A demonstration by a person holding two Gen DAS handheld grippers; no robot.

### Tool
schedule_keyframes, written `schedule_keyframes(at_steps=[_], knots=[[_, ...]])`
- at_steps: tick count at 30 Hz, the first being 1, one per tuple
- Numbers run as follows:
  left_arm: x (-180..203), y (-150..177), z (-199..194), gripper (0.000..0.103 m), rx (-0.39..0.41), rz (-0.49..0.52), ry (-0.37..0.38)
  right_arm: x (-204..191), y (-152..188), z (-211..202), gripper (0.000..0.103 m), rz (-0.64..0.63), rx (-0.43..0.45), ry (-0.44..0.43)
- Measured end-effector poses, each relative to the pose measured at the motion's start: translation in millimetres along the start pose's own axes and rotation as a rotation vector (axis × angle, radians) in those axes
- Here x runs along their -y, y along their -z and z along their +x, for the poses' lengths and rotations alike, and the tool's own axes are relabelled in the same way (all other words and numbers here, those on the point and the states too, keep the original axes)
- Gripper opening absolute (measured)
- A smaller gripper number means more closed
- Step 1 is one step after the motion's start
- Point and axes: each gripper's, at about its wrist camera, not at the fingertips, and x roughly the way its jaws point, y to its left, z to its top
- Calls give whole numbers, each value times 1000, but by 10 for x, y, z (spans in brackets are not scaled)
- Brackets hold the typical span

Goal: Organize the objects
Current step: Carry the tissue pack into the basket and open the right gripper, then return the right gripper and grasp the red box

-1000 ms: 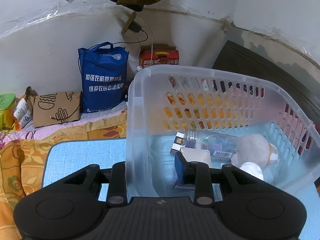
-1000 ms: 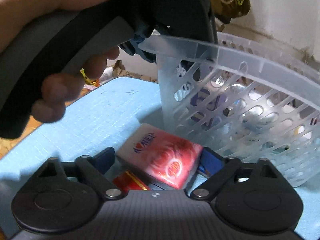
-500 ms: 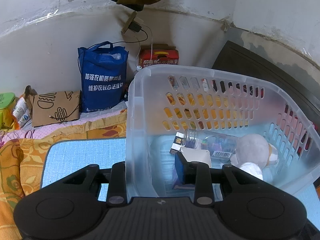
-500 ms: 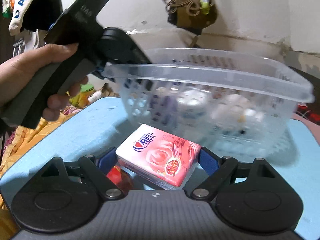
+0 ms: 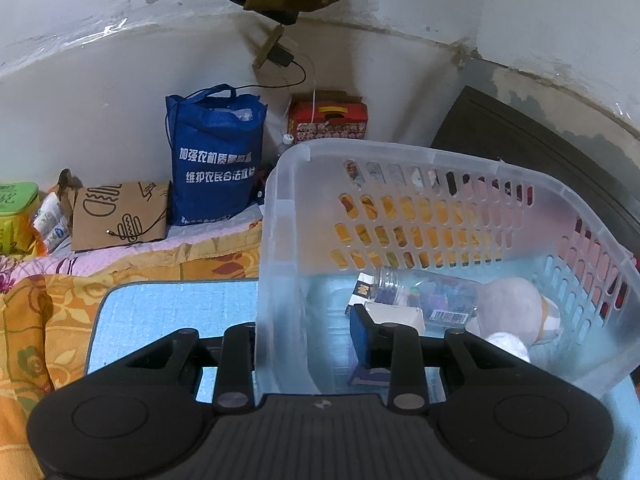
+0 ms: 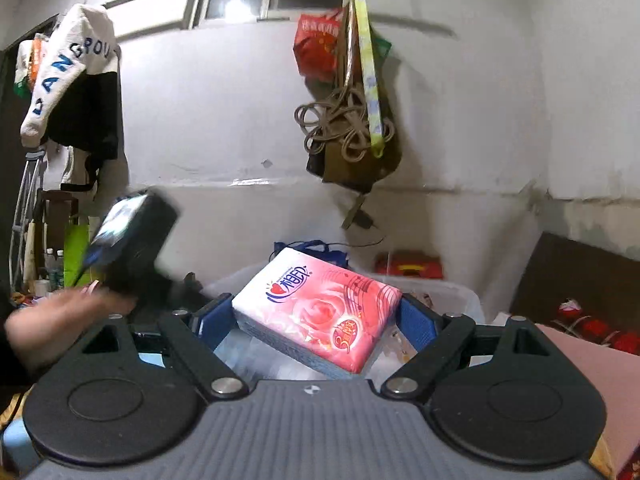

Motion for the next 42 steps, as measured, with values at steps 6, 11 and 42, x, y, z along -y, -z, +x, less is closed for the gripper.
schedule_keyframes(at_steps=[6,11,42], knots=[[-56,-13,23,36,-18,-36,24,225,-269,968,89,79,-209,6],[-58,4,16,36,-10,-21,24,352,-175,1187,89,143,-272,-32],[-36,-2,-4,39,-3,-2,4,338,30,123,103,165,31,-24]])
